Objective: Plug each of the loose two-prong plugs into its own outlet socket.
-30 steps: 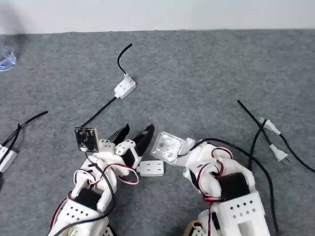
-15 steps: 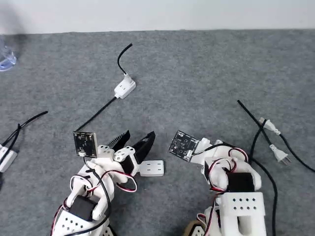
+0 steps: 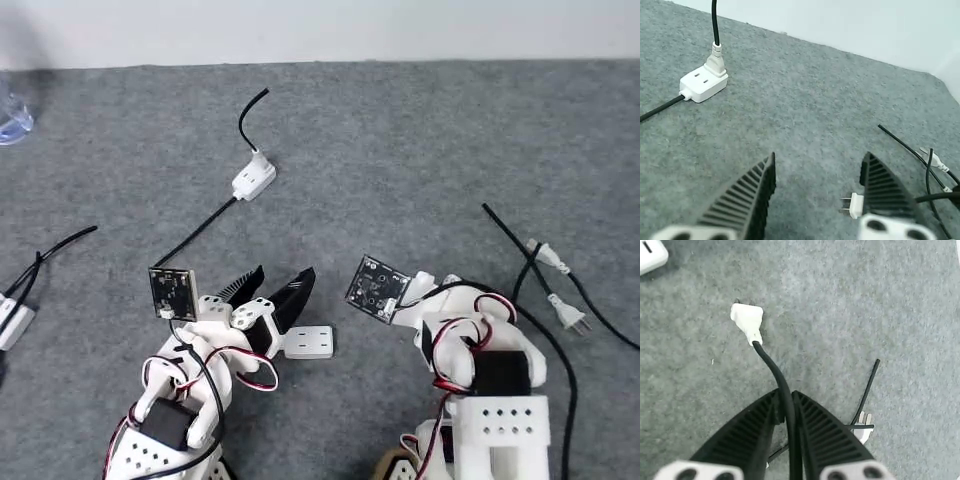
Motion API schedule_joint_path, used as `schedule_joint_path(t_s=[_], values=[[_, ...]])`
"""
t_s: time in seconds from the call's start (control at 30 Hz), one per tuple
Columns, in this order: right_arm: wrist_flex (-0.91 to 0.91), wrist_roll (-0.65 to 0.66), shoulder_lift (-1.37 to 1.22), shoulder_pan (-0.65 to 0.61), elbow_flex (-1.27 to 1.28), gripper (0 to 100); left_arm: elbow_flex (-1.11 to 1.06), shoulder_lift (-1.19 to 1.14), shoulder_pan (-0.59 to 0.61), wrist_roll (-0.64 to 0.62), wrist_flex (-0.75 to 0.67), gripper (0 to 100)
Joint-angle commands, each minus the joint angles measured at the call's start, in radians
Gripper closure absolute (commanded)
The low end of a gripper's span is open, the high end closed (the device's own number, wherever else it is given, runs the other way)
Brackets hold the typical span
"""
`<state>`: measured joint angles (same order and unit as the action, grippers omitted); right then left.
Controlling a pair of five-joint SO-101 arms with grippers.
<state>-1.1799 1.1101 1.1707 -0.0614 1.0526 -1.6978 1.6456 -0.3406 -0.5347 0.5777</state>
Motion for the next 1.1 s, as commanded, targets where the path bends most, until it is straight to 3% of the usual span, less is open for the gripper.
schedule_joint_path(t_s=[0.0, 0.2, 0.37, 0.43, 0.57, 0.77, 0.93, 1.07], values=[[0.015, 0.015, -0.036, 0.013, 0.005, 99.1, 0.008, 0.011, -0.006, 0.002, 0.005, 74], [0.076, 0.046, -0.082, 0.104, 0.074, 97.0, 0.008, 0.015, -0.006, 0.002, 0.025, 74], [-0.024, 0.158, -0.091, 0.160, 0.080, 73.4, 0.008, 0.015, -0.006, 0.002, 0.023, 74], [-0.061, 0.170, -0.091, 0.151, 0.080, 68.3, 0.008, 0.015, -0.006, 0.002, 0.020, 74], [-0.067, 0.149, -0.091, 0.025, 0.080, 74.4, 0.008, 0.015, -0.006, -0.002, 0.020, 74], [0.024, -0.072, -0.102, -0.205, 0.074, 78.6, 0.008, 0.011, -0.008, -0.003, 0.038, 74], [0.154, -0.110, -0.285, -0.231, 0.074, 78.6, 0.008, 0.015, -0.008, -0.003, 0.160, 74], [0.259, -0.137, -0.522, -0.211, 0.012, 78.6, 0.008, 0.015, -0.006, -0.003, 0.172, 74]])
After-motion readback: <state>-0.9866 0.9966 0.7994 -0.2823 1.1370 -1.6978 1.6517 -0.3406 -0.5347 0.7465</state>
